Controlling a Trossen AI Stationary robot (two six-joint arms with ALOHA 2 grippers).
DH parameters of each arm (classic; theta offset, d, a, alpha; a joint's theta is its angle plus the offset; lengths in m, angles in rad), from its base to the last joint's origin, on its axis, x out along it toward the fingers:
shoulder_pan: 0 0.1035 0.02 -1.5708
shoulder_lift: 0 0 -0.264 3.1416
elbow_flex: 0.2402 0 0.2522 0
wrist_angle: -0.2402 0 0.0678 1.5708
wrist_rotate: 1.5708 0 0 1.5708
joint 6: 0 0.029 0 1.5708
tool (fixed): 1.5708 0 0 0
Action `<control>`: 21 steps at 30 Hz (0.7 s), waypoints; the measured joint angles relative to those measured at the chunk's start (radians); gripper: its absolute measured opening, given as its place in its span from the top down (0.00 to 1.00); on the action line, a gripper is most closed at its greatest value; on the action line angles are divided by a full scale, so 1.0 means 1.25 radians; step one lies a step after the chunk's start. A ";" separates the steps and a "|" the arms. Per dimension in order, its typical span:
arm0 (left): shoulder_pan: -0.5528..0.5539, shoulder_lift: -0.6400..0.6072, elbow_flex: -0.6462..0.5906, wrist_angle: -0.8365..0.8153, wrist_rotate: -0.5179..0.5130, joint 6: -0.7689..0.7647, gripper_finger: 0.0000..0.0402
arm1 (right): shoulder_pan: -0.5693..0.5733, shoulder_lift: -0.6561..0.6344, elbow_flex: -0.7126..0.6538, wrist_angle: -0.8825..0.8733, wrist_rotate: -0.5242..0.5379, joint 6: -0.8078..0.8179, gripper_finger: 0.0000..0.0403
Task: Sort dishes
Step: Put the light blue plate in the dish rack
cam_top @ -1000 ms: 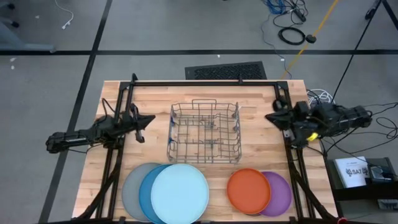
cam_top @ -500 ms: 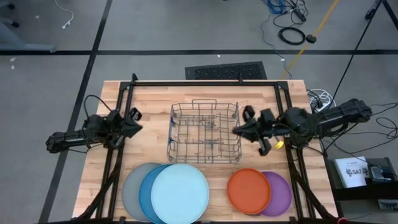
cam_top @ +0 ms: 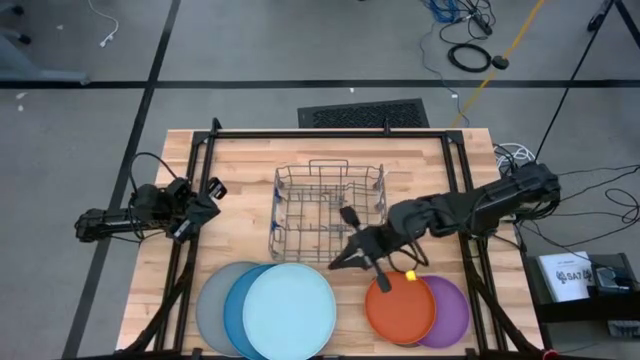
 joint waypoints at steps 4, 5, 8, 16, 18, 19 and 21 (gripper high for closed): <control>0.000 0.000 0.001 0.000 0.000 0.000 1.00 | 0.002 0.064 0.096 -0.020 -0.036 -0.013 1.00; 0.000 0.000 0.001 -0.001 0.000 0.000 1.00 | 0.006 0.081 0.121 -0.051 -0.041 -0.029 0.99; 0.000 0.000 0.002 -0.004 0.000 0.000 1.00 | 0.026 0.137 0.208 -0.182 -0.021 -0.090 0.95; 0.000 0.000 0.002 -0.008 0.000 0.000 1.00 | 0.089 0.277 0.383 -0.462 0.080 -0.169 0.73; 0.000 0.000 0.003 -0.008 0.000 0.001 1.00 | 0.104 0.306 0.404 -0.506 0.084 -0.179 0.66; 0.000 0.000 0.003 -0.010 0.000 0.001 1.00 | 0.112 0.319 0.409 -0.522 0.086 -0.190 0.64; 0.000 0.000 0.003 -0.017 0.000 0.001 1.00 | 0.128 0.346 0.410 -0.550 0.090 -0.216 0.58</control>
